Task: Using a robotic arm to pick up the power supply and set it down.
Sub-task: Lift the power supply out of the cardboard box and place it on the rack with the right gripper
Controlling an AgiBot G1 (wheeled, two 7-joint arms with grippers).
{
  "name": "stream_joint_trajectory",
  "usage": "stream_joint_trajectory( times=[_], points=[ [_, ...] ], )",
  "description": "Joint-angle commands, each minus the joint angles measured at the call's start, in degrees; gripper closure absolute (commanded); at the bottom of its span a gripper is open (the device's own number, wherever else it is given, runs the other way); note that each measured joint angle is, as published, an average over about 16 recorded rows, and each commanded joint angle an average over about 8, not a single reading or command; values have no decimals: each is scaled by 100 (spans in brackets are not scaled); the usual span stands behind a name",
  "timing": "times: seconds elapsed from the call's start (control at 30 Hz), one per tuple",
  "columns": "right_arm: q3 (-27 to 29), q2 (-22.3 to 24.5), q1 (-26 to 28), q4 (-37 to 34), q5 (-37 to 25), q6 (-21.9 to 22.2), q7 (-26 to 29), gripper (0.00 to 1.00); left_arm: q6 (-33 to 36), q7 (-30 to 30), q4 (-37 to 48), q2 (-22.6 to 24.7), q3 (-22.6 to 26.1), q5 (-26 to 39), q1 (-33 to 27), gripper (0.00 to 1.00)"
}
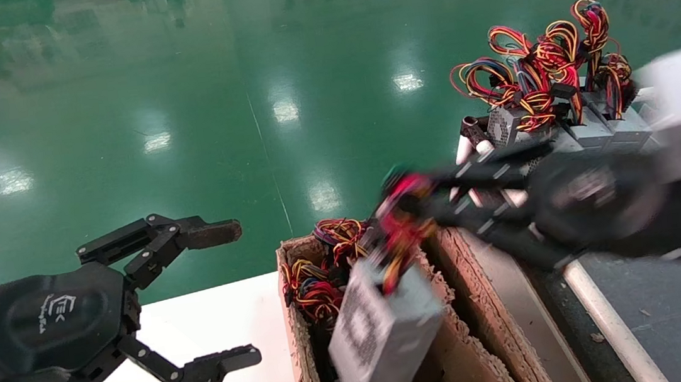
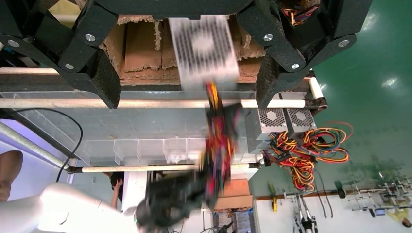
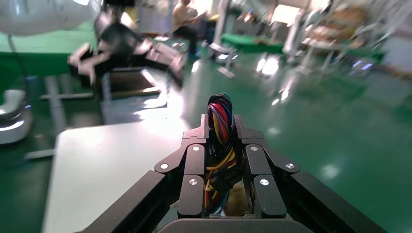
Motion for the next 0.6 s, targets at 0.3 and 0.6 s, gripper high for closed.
stream_joint_trajectory(
  times=[0.3, 0.6],
  points=[
    [588, 990, 151, -585, 162, -78, -533, 100, 0, 0, 0, 0, 0, 0, 0, 0],
    [471, 1318, 612, -1843, -656, -21, -1365, 100, 0, 0, 0, 0, 0, 0, 0, 0]
  ],
)
